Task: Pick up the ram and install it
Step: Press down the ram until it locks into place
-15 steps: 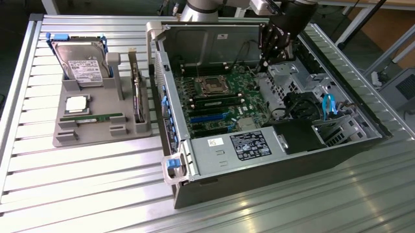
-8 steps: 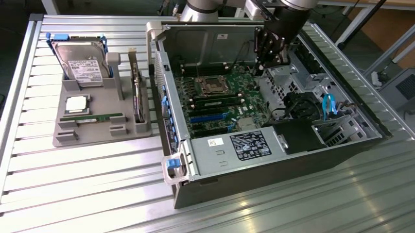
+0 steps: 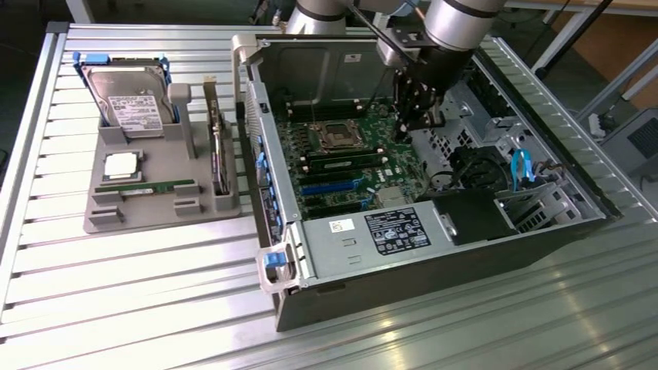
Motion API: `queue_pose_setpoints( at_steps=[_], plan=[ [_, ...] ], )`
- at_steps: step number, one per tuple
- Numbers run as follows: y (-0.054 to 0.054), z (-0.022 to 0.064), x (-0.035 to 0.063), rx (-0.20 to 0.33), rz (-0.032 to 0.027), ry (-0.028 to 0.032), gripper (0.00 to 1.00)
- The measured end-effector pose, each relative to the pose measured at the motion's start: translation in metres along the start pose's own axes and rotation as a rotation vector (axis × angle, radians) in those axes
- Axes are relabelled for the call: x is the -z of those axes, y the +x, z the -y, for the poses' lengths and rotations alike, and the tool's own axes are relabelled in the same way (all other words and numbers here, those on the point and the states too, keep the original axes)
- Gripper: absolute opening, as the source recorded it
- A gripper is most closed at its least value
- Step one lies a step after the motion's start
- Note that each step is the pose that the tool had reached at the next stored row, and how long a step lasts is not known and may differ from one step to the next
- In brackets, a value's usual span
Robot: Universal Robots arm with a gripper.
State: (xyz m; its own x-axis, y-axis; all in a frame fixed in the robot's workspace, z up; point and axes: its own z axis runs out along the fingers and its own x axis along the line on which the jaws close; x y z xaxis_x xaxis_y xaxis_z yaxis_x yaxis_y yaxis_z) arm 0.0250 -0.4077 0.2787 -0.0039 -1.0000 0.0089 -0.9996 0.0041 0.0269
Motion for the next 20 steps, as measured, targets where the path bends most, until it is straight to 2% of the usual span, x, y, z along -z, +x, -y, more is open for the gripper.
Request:
queue_pose_setpoints(
  at_steps=[1, 4, 8, 9, 18, 20],
  plan=[
    [0.000, 0.0002, -0.0050, 0.000, 0.0000, 0.0001, 0.09],
    [0.000, -0.0004, -0.0055, 0.000, 0.0000, 0.0000, 0.09],
    [0.000, -0.0126, -0.0061, 0.000, 0.0000, 0.0000, 0.09],
    [0.000, -0.0125, -0.0131, 0.000, -0.0001, 0.0000, 0.09],
    [0.000, -0.0124, -0.0136, 0.000, 0.0002, 0.0001, 0.09],
    [0.000, -0.0123, -0.0204, 0.000, 0.0000, 0.0000, 0.09]
  ],
)
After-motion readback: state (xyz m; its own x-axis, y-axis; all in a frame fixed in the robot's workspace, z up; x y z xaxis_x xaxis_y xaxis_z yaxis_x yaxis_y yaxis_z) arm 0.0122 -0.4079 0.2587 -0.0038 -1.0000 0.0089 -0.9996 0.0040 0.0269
